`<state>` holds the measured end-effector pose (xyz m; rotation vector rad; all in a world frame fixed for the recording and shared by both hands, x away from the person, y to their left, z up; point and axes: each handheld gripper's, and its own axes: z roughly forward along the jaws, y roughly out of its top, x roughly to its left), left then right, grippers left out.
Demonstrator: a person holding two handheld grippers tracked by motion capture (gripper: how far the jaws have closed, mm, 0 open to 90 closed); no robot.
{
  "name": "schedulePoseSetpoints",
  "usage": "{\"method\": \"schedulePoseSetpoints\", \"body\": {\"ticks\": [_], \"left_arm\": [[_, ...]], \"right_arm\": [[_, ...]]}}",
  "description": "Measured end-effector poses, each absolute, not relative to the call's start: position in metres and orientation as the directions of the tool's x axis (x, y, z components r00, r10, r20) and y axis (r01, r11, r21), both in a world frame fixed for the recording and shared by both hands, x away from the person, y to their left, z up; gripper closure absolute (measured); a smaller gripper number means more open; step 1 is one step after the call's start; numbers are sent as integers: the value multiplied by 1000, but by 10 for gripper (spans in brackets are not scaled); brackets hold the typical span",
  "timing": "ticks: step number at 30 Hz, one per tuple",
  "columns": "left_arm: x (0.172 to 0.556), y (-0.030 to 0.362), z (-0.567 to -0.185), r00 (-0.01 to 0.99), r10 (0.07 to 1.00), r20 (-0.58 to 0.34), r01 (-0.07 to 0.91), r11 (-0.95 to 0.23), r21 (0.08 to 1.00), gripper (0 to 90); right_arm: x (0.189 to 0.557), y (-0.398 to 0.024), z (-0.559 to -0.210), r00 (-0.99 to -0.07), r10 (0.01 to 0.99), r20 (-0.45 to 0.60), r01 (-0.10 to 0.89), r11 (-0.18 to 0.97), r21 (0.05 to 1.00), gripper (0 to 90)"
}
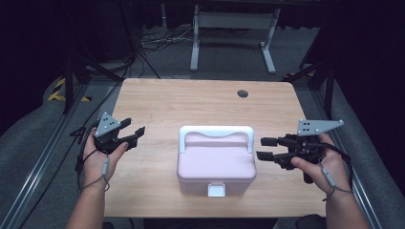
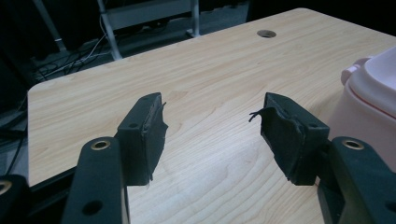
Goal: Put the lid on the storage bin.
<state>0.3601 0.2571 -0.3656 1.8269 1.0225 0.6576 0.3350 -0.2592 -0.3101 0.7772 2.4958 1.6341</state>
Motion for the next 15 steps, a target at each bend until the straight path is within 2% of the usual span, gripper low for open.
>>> {"method": "schedulePoseSetpoints", "body": {"ticks": [6, 7, 10, 11, 15], "left_arm": [[357, 259, -367, 506, 862, 16, 377, -238, 895, 401], [356, 259, -368, 506, 862, 16, 378, -238, 895, 401], [356, 260, -370, 501, 865, 19, 384, -242, 891, 399], [356, 261, -370, 500, 866, 18, 387, -243, 889, 399], [358, 262, -371, 498, 867, 17, 392, -242, 887, 394]], "right_arm": [[349, -270, -311, -828, 522, 206, 377, 245, 893, 442], [352, -272, -312, -821, 537, 194, 371, 241, 897, 408], [361, -281, -314, -789, 598, 142, 341, 233, 911, 399], [364, -286, -316, -774, 621, 121, 333, 237, 913, 370], [375, -303, -325, -703, 706, 85, 356, 245, 902, 331]]}}
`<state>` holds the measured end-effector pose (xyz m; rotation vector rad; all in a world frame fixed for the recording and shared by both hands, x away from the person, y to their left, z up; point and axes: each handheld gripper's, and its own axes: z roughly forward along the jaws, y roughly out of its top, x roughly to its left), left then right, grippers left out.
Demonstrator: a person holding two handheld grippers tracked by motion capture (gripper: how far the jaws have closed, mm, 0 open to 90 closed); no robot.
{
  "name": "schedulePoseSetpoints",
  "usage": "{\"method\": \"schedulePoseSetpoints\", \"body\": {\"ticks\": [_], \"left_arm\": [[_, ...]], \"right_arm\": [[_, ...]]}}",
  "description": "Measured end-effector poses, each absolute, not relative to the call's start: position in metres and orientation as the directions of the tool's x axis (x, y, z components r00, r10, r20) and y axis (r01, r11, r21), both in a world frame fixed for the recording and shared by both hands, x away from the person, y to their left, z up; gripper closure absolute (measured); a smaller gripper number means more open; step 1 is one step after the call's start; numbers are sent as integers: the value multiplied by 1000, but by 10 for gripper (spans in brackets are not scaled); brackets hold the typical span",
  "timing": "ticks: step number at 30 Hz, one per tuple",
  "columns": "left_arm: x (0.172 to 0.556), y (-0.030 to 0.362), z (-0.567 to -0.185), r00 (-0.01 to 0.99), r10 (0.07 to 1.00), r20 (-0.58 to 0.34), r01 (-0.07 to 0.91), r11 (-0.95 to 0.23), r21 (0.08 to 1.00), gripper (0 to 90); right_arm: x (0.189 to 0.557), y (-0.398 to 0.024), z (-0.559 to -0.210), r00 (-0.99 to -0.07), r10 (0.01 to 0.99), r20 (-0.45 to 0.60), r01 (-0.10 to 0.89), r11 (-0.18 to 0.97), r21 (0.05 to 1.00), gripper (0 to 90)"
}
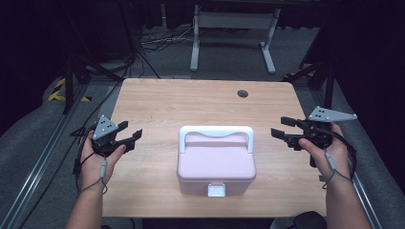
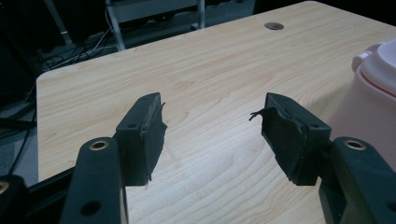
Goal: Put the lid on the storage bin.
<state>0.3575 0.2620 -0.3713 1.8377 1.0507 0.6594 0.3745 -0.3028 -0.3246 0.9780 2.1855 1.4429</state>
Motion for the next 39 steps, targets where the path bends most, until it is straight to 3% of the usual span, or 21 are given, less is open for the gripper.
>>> {"method": "schedulePoseSetpoints", "body": {"ticks": [3, 14, 22, 28, 39], "left_arm": [[360, 262, -373, 498, 867, 15, 396, -243, 885, 393], [371, 262, -380, 499, 866, 19, 411, -256, 875, 387], [375, 264, -386, 494, 869, 14, 430, -258, 865, 386], [376, 265, -389, 492, 870, 9, 443, -259, 858, 383], [379, 268, -394, 494, 870, 0, 464, -263, 846, 374]], "right_arm": [[383, -315, -332, -675, 735, 58, 348, 248, 904, 311], [407, -348, -376, -563, 823, 70, 470, 249, 846, 259], [421, -354, -405, -542, 836, 84, 516, 252, 819, 217], [428, -353, -425, -524, 846, 101, 609, 288, 739, 210], [431, -353, -440, -503, 856, 117, 676, 306, 670, 214]]}}
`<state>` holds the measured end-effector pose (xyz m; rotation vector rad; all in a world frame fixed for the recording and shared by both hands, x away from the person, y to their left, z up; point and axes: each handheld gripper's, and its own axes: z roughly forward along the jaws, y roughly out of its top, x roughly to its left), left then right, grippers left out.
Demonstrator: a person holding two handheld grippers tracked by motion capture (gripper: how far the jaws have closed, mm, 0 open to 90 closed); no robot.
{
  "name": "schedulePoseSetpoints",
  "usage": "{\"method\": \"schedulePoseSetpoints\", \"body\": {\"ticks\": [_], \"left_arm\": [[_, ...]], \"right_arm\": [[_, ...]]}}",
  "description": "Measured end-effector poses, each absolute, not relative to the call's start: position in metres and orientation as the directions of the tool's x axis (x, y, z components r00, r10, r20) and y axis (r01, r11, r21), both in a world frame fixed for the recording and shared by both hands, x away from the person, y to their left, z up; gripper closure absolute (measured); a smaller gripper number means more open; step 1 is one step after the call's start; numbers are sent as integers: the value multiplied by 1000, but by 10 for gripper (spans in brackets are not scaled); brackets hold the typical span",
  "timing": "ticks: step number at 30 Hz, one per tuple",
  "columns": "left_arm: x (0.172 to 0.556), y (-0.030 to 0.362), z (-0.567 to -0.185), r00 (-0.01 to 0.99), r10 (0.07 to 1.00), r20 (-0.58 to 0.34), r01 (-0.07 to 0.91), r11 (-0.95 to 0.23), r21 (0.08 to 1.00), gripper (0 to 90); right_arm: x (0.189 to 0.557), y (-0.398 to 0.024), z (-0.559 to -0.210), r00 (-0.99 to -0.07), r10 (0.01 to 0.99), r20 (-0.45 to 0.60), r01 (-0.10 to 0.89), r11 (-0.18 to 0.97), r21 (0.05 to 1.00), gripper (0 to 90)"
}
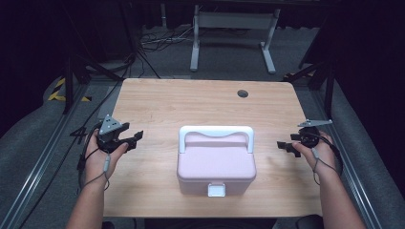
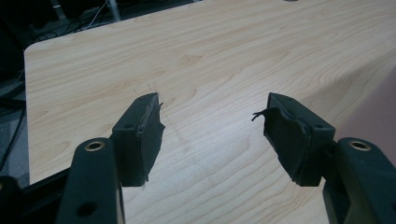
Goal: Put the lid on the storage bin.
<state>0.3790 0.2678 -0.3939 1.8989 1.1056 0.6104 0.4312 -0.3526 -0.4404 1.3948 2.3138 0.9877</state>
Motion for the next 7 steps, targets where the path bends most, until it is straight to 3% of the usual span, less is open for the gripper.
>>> {"method": "schedulePoseSetpoints", "body": {"ticks": [7], "left_arm": [[382, 267, -396, 503, 864, -13, 477, -265, 838, 365]], "right_arm": [[428, -352, -438, -475, 867, 151, 726, 289, 624, 273]]}}
